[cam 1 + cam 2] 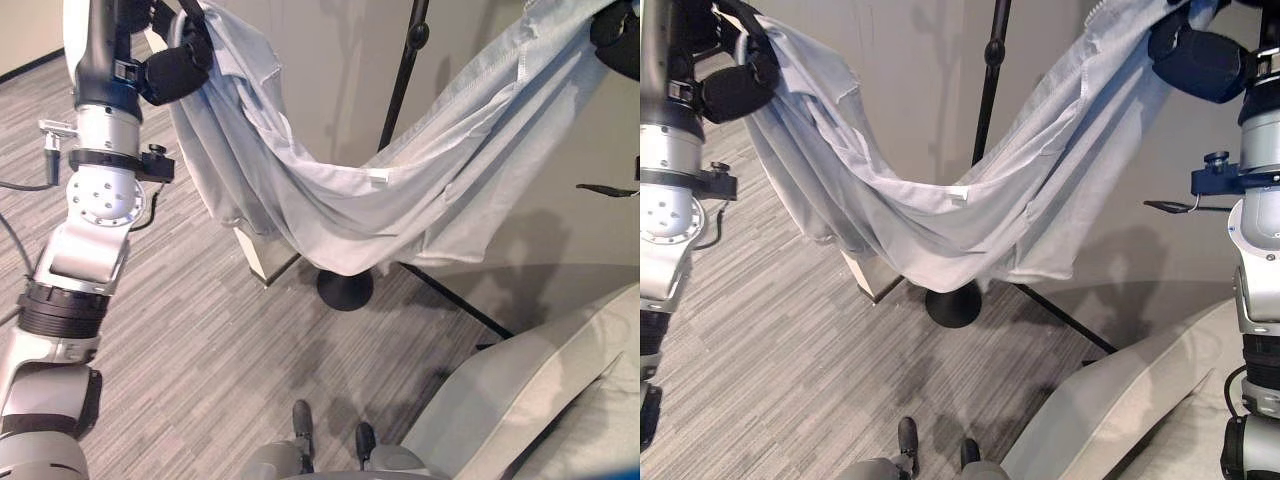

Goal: Hang the clothes on the sofa on the clothes rack.

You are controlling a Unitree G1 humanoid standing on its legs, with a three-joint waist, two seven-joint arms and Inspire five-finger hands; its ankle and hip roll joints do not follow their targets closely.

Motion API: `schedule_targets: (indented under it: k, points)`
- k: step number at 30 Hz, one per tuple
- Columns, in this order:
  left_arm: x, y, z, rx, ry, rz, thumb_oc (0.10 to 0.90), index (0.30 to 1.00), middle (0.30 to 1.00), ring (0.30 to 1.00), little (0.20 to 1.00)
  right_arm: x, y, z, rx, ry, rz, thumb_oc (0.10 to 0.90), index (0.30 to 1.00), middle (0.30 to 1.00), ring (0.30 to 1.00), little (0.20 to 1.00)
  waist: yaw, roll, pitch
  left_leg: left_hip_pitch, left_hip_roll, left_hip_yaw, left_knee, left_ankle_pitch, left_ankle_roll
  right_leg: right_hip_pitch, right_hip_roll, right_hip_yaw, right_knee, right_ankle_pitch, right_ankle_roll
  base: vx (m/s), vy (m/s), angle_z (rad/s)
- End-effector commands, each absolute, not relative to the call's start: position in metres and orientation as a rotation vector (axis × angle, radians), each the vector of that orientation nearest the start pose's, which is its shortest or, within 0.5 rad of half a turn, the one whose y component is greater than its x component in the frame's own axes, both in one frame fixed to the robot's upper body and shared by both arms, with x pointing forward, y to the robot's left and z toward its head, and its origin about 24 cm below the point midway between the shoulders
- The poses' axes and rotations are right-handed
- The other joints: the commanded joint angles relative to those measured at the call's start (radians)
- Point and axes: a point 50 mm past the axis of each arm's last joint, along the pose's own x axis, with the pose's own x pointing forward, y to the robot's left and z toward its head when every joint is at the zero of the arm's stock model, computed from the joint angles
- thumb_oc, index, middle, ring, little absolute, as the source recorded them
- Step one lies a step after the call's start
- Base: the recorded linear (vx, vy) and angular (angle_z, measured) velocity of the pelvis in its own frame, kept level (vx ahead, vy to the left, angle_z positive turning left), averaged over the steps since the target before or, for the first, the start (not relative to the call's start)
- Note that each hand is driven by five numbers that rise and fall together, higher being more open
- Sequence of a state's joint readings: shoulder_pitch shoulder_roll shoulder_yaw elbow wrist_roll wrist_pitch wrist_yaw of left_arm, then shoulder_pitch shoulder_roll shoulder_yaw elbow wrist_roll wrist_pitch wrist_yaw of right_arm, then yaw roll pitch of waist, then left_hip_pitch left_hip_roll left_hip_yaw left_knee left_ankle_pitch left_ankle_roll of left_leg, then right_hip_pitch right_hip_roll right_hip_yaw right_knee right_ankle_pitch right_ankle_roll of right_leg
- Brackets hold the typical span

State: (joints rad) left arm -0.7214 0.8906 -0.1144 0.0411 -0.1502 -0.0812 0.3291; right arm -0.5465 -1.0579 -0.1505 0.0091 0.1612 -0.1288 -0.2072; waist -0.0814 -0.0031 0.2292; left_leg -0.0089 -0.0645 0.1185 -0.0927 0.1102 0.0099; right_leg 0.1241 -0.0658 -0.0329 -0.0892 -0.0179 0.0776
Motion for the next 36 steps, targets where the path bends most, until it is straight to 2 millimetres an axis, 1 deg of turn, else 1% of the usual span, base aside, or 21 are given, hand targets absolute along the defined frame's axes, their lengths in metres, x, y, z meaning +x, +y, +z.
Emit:
schedule_targets:
  k: [1, 2, 5, 7, 8, 9, 11, 12, 15, 16, 17, 18, 19, 20, 21, 22, 23, 25, 26, 33, 36]
  points:
    - [0.282, 0.225, 0.368, 0.578, -1.148, 0.324, 0.4, 0.3, 0.3, 0.3, 0.3, 0.238, -0.286, 0.385, -0.846, -1.086, -0.463, 0.4, 0.3, 0.3, 0.3, 0.3, 0.033, -0.017, -0.171, 0.145, 0.028, 0.043, 0.005, -0.213, -0.041, -0.066, -0.037, -0.029, 0.038, 0.063, 0.106, 0.01, 0.033, -0.07]
    - [0.278, 0.224, 0.374, 0.596, -1.172, 0.333, 0.4, 0.3, 0.3, 0.3, 0.3, 0.236, -0.287, 0.39, -0.849, -1.093, -0.474, 0.4, 0.3, 0.3, 0.3, 0.3, 0.031, -0.013, -0.169, 0.149, 0.028, 0.052, 0.005, -0.214, -0.04, -0.074, -0.041, -0.037, 0.055, 0.064, 0.111, -0.04, 0.023, -0.16]
    - [0.274, 0.225, 0.402, 0.661, -1.232, 0.388, 0.4, 0.3, 0.3, 0.3, 0.3, 0.238, -0.288, 0.413, -0.853, -1.121, -0.521, 0.4, 0.3, 0.3, 0.3, 0.3, 0.048, -0.009, -0.16, 0.162, 0.036, 0.103, 0.005, -0.22, -0.046, -0.11, -0.082, -0.121, 0.109, 0.081, 0.135, -0.03, -0.009, -0.31]
    - [0.273, 0.23, 0.415, 0.691, -1.236, 0.439, 0.4, 0.3, 0.3, 0.3, 0.3, 0.241, -0.287, 0.424, -0.838, -1.13, -0.538, 0.4, 0.3, 0.3, 0.3, 0.3, 0.061, -0.01, -0.161, 0.167, 0.047, 0.143, 0.005, -0.22, -0.054, -0.119, -0.113, -0.206, 0.1, 0.115, 0.146, 0.01, -0.096, -0.55]
    - [0.273, 0.238, 0.422, 0.717, -1.221, 0.484, 0.4, 0.3, 0.3, 0.3, 0.3, 0.244, -0.29, 0.429, -0.825, -1.118, -0.559, 0.4, 0.3, 0.3, 0.3, 0.3, 0.07, -0.009, -0.163, 0.17, 0.057, 0.173, 0.005, -0.219, -0.061, -0.13, -0.135, -0.286, 0.087, 0.131, 0.149, 0.06, -0.14, -1.09]
    - [0.274, 0.241, 0.425, 0.712, -1.214, 0.493, 0.4, 0.3, 0.3, 0.3, 0.3, 0.246, -0.292, 0.432, -0.808, -1.106, -0.558, 0.4, 0.3, 0.3, 0.3, 0.3, 0.062, -0.006, -0.166, 0.175, 0.062, 0.173, 0.005, -0.227, -0.068, -0.116, -0.131, -0.31, 0.067, 0.12, 0.149, 0.15, -0.167, -1.01]
    - [0.275, 0.249, 0.424, 0.701, -1.187, 0.518, 0.4, 0.3, 0.3, 0.3, 0.3, 0.249, -0.296, 0.432, -0.805, -1.079, -0.562, 0.4, 0.3, 0.3, 0.3, 0.3, 0.056, -0.014, -0.172, 0.191, 0.067, 0.17, 0.005, -0.227, -0.077, -0.091, -0.114, -0.304, 0.026, 0.1, 0.134, 0.17, -0.142, -0.26]
    - [0.277, 0.259, 0.423, 0.697, -1.158, 0.554, 0.4, 0.3, 0.3, 0.3, 0.3, 0.251, -0.293, 0.433, -0.789, -1.073, -0.538, 0.4, 0.3, 0.3, 0.3, 0.3, 0.059, -0.027, -0.183, 0.205, 0.072, 0.167, 0.01, -0.218, -0.087, -0.08, -0.091, -0.284, 0.002, 0.088, 0.124, 0.17, -0.146, 0.16]
    - [0.277, 0.275, 0.422, 0.684, -1.115, 0.6, 0.4, 0.3, 0.3, 0.3, 0.3, 0.257, -0.286, 0.437, -0.776, -1.073, -0.495, 0.4, 0.3, 0.3, 0.3, 0.3, 0.063, -0.037, -0.188, 0.2, 0.097, 0.158, 0.078, -0.23, -0.101, -0.081, -0.054, -0.252, 0.002, 0.054, 0.111, 0.16, -0.182, -0.17]
    - [0.276, 0.28, 0.423, 0.682, -1.105, 0.616, 0.4, 0.3, 0.3, 0.3, 0.3, 0.258, -0.284, 0.439, -0.771, -1.077, -0.485, 0.4, 0.3, 0.3, 0.3, 0.3, 0.066, -0.041, -0.184, 0.182, 0.111, 0.153, 0.134, -0.22, -0.107, -0.076, -0.044, -0.243, 0.002, 0.045, 0.103, 0.16, -0.318, -0.46]
    - [0.271, 0.292, 0.427, 0.704, -1.087, 0.669, 0.4, 0.3, 0.3, 0.3, 0.3, 0.258, -0.278, 0.448, -0.756, -1.098, -0.465, 0.4, 0.3, 0.3, 0.3, 0.3, 0.092, -0.068, -0.159, 0.104, 0.145, 0.101, 0.339, -0.173, -0.12, -0.052, -0.016, -0.21, 0.002, 0.023, 0.073, 0.1, -0.303, -0.39]
    - [0.27, 0.296, 0.428, 0.694, -1.08, 0.685, 0.4, 0.3, 0.3, 0.3, 0.3, 0.258, -0.275, 0.45, -0.748, -1.108, -0.462, 0.4, 0.3, 0.3, 0.3, 0.3, 0.103, -0.072, -0.142, 0.056, 0.144, 0.064, 0.422, -0.159, -0.124, -0.045, -0.007, -0.202, 0.002, 0.017, 0.059, 0.09, -0.313, -0.63]
    - [0.269, 0.3, 0.428, 0.695, -1.072, 0.7, 0.4, 0.3, 0.3, 0.3, 0.3, 0.257, -0.275, 0.452, -0.747, -1.112, -0.472, 0.4, 0.3, 0.3, 0.3, 0.3, 0.123, -0.081, -0.126, 0.001, 0.113, 0.0, 0.45, -0.173, -0.115, -0.037, 0.0, -0.189, 0.002, 0.009, 0.052, 0.09, -0.147, -0.69]
    - [0.263, 0.306, 0.432, 0.698, -1.078, 0.74, 0.4, 0.3, 0.3, 0.3, 0.3, 0.255, -0.271, 0.456, -0.745, -1.134, -0.458, 0.4, 0.3, 0.3, 0.3, 0.3, 0.132, -0.09, -0.124, -0.055, 0.076, -0.065, 0.341, -0.205, -0.098, -0.033, 0.004, -0.178, 0.002, 0.003, 0.062, 0.14, -0.084, -0.7]
    - [0.263, 0.309, 0.435, 0.715, -1.069, 0.759, 0.4, 0.3, 0.3, 0.3, 0.3, 0.253, -0.27, 0.459, -0.738, -1.147, -0.458, 0.4, 0.3, 0.3, 0.3, 0.3, 0.138, -0.091, -0.12, -0.075, 0.073, -0.081, 0.273, -0.177, -0.101, -0.029, 0.007, -0.173, 0.002, 0.003, 0.065, 0.22, -0.01, -0.58]
    - [0.265, 0.315, 0.432, 0.734, -1.032, 0.79, 0.4, 0.3, 0.3, 0.3, 0.3, 0.254, -0.275, 0.459, -0.761, -1.135, -0.489, 0.4, 0.3, 0.3, 0.3, 0.3, 0.143, -0.089, -0.123, -0.083, 0.104, -0.052, 0.154, -0.126, -0.112, -0.018, 0.012, -0.184, 0.002, -0.014, 0.07, 0.22, 0.025, -0.48]
    - [0.262, 0.316, 0.433, 0.729, -1.041, 0.802, 0.4, 0.3, 0.3, 0.3, 0.3, 0.253, -0.278, 0.459, -0.752, -1.135, -0.501, 0.4, 0.3, 0.3, 0.3, 0.3, 0.148, -0.086, -0.128, -0.081, 0.108, -0.054, 0.129, -0.103, -0.115, -0.012, 0.018, -0.176, 0.002, -0.023, 0.071, 0.25, 0.045, -0.47]
    - [0.261, 0.318, 0.434, 0.722, -1.044, 0.814, 0.4, 0.3, 0.3, 0.3, 0.3, 0.254, -0.275, 0.458, -0.74, -1.136, -0.486, 0.4, 0.3, 0.3, 0.3, 0.3, 0.15, -0.082, -0.139, -0.061, 0.106, -0.057, 0.098, -0.097, -0.114, -0.007, 0.019, -0.172, 0.002, -0.027, 0.072, 0.19, 0.084, -0.37]
    - [0.261, 0.319, 0.433, 0.703, -1.047, 0.823, 0.4, 0.3, 0.3, 0.3, 0.3, 0.258, -0.271, 0.458, -0.731, -1.141, -0.472, 0.4, 0.3, 0.3, 0.3, 0.3, 0.151, -0.079, -0.164, -0.011, 0.094, -0.048, 0.03, -0.096, -0.111, -0.002, 0.014, -0.166, 0.002, -0.032, 0.076, 0.25, 0.167, -0.34]
    - [0.263, 0.335, 0.432, 0.725, -0.977, 0.871, 0.4, 0.3, 0.3, 0.3, 0.3, 0.263, -0.26, 0.47, -0.702, -1.165, -0.468, 0.4, 0.3, 0.3, 0.3, 0.3, 0.166, -0.073, -0.198, 0.06, 0.085, 0.031, 0.005, -0.123, -0.106, 0.01, -0.022, -0.166, 0.002, -0.03, 0.093, 0.15, 0.108, -0.05]
    - [0.267, 0.332, 0.441, 0.778, -0.958, 0.887, 0.4, 0.3, 0.3, 0.3, 0.3, 0.27, -0.259, 0.481, -0.782, -1.128, -0.537, 0.4, 0.3, 0.3, 0.3, 0.3, 0.17, -0.076, -0.203, 0.062, 0.089, 0.054, 0.005, -0.136, -0.104, -0.001, -0.031, -0.175, 0.002, -0.023, 0.108, 0.04, 0.039, -0.04]
